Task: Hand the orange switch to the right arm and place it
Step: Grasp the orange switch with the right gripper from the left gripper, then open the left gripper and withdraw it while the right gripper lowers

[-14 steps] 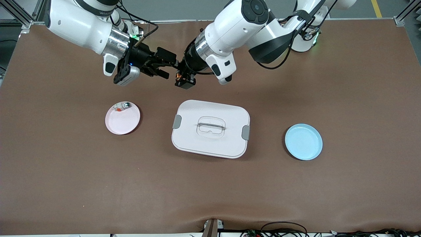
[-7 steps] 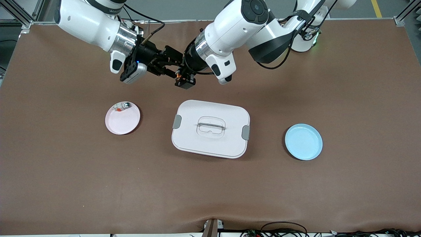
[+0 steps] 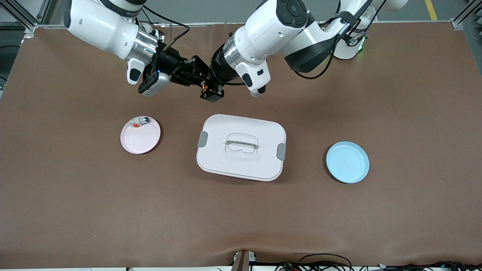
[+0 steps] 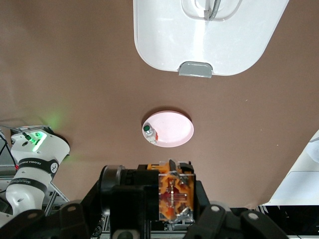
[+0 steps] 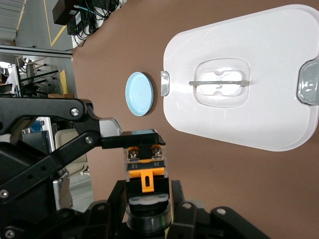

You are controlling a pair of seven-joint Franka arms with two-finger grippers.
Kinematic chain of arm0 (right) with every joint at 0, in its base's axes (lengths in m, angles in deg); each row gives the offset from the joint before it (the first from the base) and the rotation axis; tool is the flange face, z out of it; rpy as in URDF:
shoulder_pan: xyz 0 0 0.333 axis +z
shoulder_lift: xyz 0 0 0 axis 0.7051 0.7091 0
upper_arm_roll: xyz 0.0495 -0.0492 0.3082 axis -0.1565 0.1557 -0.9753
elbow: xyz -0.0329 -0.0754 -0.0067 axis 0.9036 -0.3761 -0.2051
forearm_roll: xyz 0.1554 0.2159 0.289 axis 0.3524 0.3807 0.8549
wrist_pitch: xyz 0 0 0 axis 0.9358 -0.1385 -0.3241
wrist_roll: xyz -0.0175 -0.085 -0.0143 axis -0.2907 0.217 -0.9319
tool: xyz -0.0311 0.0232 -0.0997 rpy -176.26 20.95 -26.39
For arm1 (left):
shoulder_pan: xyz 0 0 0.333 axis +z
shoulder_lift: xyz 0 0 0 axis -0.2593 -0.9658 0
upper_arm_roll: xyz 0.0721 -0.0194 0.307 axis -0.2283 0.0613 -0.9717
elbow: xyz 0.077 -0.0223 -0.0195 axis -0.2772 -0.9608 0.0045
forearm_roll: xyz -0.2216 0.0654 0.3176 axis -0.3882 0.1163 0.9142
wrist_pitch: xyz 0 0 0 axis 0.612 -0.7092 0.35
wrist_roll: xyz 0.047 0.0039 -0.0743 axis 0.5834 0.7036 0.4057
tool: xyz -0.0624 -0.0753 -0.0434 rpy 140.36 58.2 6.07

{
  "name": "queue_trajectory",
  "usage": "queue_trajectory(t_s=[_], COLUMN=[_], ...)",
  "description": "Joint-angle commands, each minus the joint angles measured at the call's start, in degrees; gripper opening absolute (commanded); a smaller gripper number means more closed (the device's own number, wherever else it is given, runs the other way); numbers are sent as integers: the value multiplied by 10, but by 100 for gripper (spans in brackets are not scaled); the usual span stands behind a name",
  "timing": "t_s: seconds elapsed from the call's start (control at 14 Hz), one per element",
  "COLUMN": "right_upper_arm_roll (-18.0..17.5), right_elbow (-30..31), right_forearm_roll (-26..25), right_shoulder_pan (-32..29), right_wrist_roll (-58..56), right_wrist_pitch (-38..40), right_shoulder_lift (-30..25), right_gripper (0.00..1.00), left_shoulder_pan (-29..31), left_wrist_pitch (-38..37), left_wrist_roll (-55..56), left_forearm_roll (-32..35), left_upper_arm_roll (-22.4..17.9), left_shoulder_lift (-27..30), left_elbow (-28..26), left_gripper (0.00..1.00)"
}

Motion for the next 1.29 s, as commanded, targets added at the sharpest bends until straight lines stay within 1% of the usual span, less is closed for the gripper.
queue_trajectory(t_s=[0.0, 0.07, 0.14, 0.21, 0.36, 0.43, 0.64, 0.86, 0.93, 1.07, 1.15, 1.22], right_upper_arm_roll=[4, 4, 4, 4, 4, 4, 4, 5, 5, 6, 9, 9], right_elbow=[6, 6, 6, 6, 5, 5, 1, -3, -3, -5, -6, -6], right_forearm_roll=[4, 4, 4, 4, 4, 4, -1, -25, -42, -114, -129, -135], right_shoulder_pan=[11, 12, 12, 12, 13, 13, 13, 11, 8, 4, 3, -4], right_wrist_roll=[-2, -2, -2, -2, -5, -5, -16, -87, -120, -216, -251, -261], right_wrist_pitch=[-9, -9, -9, -9, -9, -9, -6, 0, 2, 5, 9, 26], right_shoulder_lift=[-2, -2, 2, 3, 5, 6, 13, 21, 21, 26, 28, 28], right_gripper=[0, 0, 0, 0, 0, 0, 0, 0, 0, 0, 0, 0], left_shoulder_pan=[-9, -9, -9, -9, -10, -12, -18, -12, -9, -4, -1, 2], left_wrist_pitch=[2, 2, 2, 2, 2, 2, 1, -7, -16, -40, -53, -65], left_wrist_roll=[4, 3, 3, 1, -1, -5, -7, -9, -17, -51, -63, -84], left_forearm_roll=[2, 2, 2, 8, 45, 56, 59, 61, 64, 90, 108, 119], left_upper_arm_roll=[-7, -7, -7, -7, -3, -2, -6, -7, -8, -9, -10, -10], left_shoulder_lift=[-3, -3, -2, -2, -1, -1, 0, 3, 6, 19, 22, 27], left_elbow=[11, 11, 11, 11, 12, 12, 13, 13, 13, 13, 13, 13], left_gripper=[0, 0, 18, 43, 100, 100, 100, 100, 100, 100, 100, 100])
